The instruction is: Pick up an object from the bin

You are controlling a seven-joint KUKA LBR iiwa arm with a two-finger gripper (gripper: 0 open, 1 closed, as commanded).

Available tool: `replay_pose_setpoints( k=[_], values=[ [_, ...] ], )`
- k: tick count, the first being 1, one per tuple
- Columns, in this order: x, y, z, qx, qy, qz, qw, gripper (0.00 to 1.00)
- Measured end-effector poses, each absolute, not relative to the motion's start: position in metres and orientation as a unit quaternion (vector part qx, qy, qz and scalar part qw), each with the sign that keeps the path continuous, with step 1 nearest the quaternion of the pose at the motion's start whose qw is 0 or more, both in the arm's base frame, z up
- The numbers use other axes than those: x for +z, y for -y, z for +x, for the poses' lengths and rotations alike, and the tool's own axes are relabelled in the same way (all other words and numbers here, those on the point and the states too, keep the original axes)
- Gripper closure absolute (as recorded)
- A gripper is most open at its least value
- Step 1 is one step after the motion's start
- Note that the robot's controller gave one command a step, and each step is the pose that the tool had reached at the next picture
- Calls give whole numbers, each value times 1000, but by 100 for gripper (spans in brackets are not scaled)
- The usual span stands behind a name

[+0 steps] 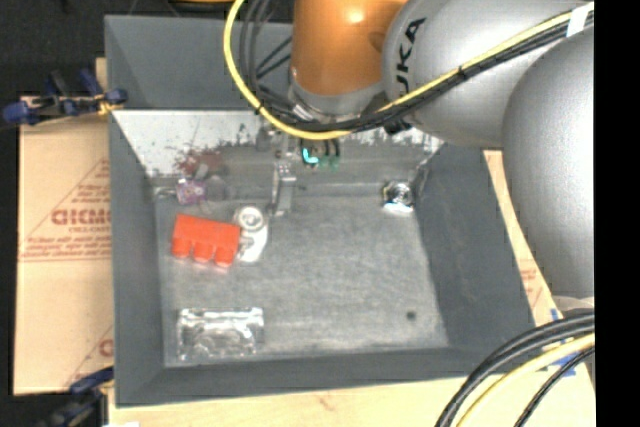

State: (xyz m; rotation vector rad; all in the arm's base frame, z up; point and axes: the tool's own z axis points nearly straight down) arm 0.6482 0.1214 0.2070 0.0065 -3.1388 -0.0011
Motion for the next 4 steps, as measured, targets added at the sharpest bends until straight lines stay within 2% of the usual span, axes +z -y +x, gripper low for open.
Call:
replay_pose_setpoints(
  k=[1,2,3,4],
  values=[
    [67,-164,620,0,999,-40,2,0],
    [71,-225,594,-2,1000,-15,-1,0],
    [72,-222,597,-2,1000,-18,-2,100],
    [256,-199,613,-2,1000,-7,-6,100]
  ],
)
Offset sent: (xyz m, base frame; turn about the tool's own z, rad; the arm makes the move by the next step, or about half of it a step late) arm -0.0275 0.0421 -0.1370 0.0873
